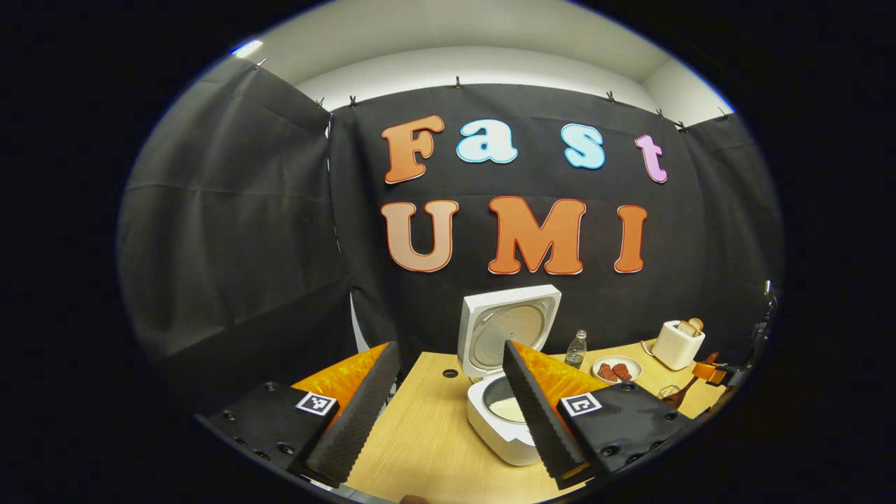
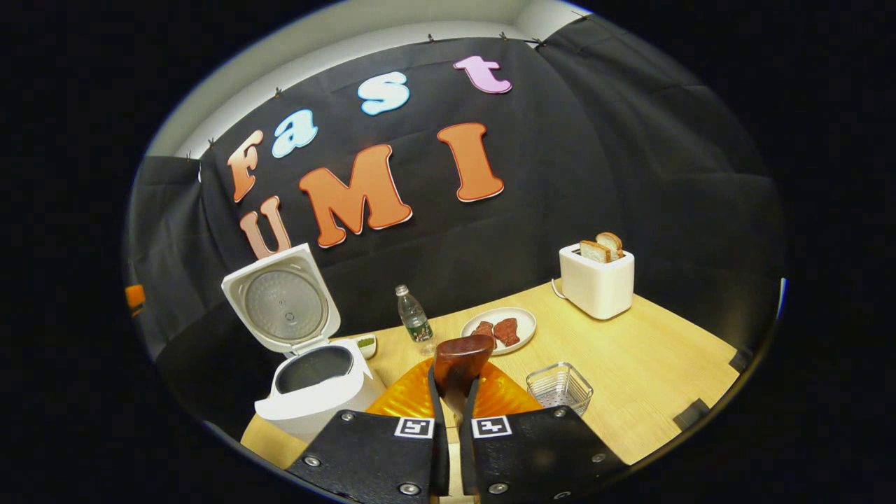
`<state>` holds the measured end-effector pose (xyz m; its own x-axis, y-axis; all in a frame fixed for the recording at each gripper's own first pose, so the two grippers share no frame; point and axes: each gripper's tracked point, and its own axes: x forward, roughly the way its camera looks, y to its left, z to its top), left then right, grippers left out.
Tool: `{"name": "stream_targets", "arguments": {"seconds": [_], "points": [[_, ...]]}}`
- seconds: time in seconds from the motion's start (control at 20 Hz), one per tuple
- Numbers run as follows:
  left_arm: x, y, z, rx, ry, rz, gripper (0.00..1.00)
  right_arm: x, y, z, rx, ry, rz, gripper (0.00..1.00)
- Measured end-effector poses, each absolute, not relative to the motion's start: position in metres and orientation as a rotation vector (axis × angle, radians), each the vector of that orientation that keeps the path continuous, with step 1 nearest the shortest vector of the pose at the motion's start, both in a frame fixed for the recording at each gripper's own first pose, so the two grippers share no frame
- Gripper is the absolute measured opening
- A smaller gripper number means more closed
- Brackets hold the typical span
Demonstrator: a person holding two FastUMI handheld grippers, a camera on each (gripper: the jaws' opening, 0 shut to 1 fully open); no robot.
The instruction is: Close the left gripper, press the button to open the rice cooker; take a wooden spoon from the chopstick holder with the right hand, scoop a spoonful of rice and pour it into the rice cooker, then put the wooden spoon back into the chopstick holder.
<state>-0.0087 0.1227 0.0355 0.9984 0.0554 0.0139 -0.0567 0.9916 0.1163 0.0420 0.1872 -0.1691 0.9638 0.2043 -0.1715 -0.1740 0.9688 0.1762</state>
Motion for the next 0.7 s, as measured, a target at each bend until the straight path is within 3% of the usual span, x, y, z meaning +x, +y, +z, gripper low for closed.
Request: {"name": "stream_targets", "arguments": {"seconds": [0.45, 0.7], "points": [[-0.009, 0.161, 0.017, 0.176, 0.033, 0.071, 1.0, 0.046, 0.184, -0.227, -0.017, 0.223, 0.073, 0.06], [-0.009, 0.175, 0.011, 0.181, 0.05, 0.084, 1.0, 0.043, 0.196, -0.244, -0.087, 0.204, 0.068, 0.06]]}}
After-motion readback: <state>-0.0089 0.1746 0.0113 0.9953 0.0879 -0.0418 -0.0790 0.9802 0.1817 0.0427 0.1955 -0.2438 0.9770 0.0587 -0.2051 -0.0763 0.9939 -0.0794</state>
